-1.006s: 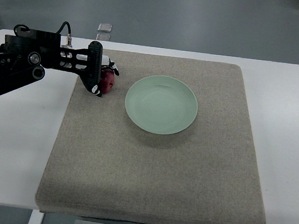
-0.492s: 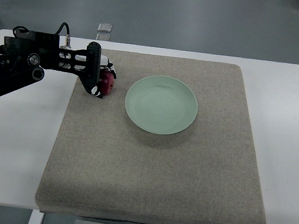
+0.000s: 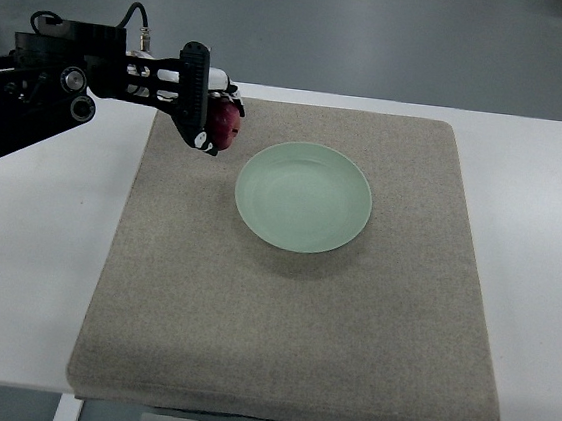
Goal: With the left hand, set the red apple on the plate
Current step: 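Carry the held apple with the left hand over the green plate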
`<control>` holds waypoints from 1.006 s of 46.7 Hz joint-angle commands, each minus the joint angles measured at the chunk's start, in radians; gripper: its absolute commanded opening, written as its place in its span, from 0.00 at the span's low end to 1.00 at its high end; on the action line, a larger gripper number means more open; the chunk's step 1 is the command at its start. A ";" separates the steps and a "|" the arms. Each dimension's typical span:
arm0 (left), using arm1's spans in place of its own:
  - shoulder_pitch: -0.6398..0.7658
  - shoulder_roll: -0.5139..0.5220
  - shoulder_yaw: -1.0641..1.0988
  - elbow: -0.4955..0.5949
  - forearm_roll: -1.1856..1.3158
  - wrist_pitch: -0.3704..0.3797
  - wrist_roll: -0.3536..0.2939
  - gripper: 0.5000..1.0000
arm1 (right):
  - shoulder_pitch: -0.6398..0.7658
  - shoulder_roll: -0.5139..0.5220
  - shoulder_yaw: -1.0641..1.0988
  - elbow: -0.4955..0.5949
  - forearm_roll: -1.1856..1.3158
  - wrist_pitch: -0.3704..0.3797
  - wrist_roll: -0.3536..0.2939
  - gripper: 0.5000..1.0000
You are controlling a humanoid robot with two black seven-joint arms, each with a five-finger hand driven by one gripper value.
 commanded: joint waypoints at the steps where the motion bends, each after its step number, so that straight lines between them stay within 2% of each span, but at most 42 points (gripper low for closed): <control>1: -0.014 -0.020 0.001 -0.025 0.000 -0.004 -0.001 0.00 | 0.000 0.000 0.000 0.000 0.000 0.000 0.000 0.86; 27: -0.022 -0.196 0.015 -0.033 0.011 -0.009 -0.001 0.00 | 0.000 0.000 0.000 0.000 0.000 0.000 0.000 0.86; 47: -0.008 -0.199 0.067 -0.015 0.013 -0.010 -0.001 0.00 | 0.000 0.000 0.000 0.000 0.000 0.000 0.000 0.86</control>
